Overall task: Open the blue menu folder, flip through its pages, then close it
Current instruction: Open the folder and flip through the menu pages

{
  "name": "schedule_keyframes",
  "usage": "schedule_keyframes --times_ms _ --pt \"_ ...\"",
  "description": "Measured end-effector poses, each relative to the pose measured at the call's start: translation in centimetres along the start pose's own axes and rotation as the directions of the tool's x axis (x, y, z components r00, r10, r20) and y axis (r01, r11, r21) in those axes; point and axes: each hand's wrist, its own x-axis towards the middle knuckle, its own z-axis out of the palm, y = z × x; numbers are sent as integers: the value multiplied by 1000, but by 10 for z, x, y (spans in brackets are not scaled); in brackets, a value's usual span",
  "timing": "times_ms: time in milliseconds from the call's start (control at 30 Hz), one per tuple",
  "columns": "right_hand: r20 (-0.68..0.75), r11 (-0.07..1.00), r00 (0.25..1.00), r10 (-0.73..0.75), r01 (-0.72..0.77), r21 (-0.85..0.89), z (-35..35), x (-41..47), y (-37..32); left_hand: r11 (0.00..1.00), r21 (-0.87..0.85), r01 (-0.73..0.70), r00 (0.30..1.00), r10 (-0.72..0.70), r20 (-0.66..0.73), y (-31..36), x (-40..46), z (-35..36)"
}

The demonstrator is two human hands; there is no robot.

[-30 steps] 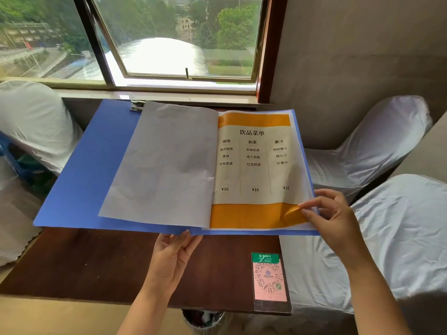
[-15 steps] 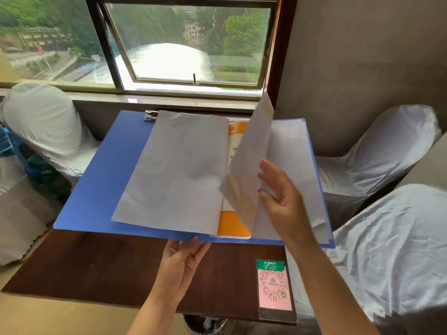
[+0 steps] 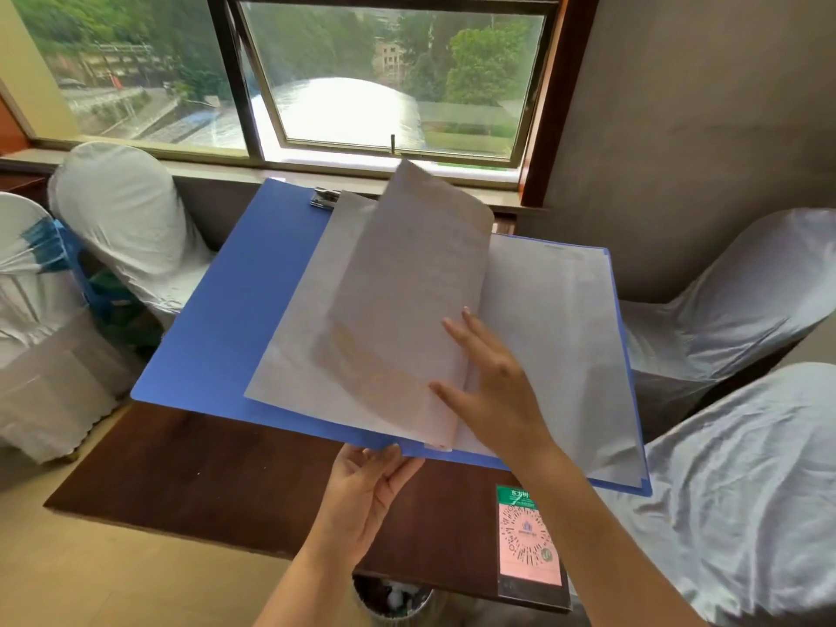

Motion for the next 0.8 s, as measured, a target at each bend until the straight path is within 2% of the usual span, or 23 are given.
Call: schedule_keyframes --times_ms 100,233,300,367,500,600,667,700,733,767,800 --pt "25 996 997 -69 70 -60 17 -1 -7 1000 6 12 1000 -12 18 -4 -1 2" --pt "92 972 995 -41 61 -227 34 1 -8 999 27 36 999 -36 26 -10 -4 5" --pt "112 972 993 -41 65 -227 34 1 -6 999 33 41 999 -42 31 -10 -4 4" --pt "93 986 994 -57 70 -151 24 -1 -7 999 36 39 999 -40 29 -10 -3 3" --pt "-95 1000 995 15 -14 11 -18 -16 7 999 36 16 1000 -17 16 -7 0 1" --pt "-319 983 941 111 -152 -105 -51 -35 39 1000 25 -1 1000 1 4 -4 2 -3" --pt "-357 938 900 250 -316 -140 -72 -50 65 1000 18 -20 1000 20 -5 -1 3 -6" --pt "-290 920 889 354 -387 -61 -82 -57 76 1000 13 -27 1000 27 -9 0 5 -7" --pt "-159 889 875 457 -446 103 -93 -64 84 999 7 -31 999 31 -15 1 6 -8" --pt "9 816 858 514 -492 304 -102 -69 88 1000 0 -32 999 31 -21 2 7 -9" --pt "141 731 850 508 -512 452 -109 -74 93 1000 -9 -30 999 30 -28 2 8 -9"
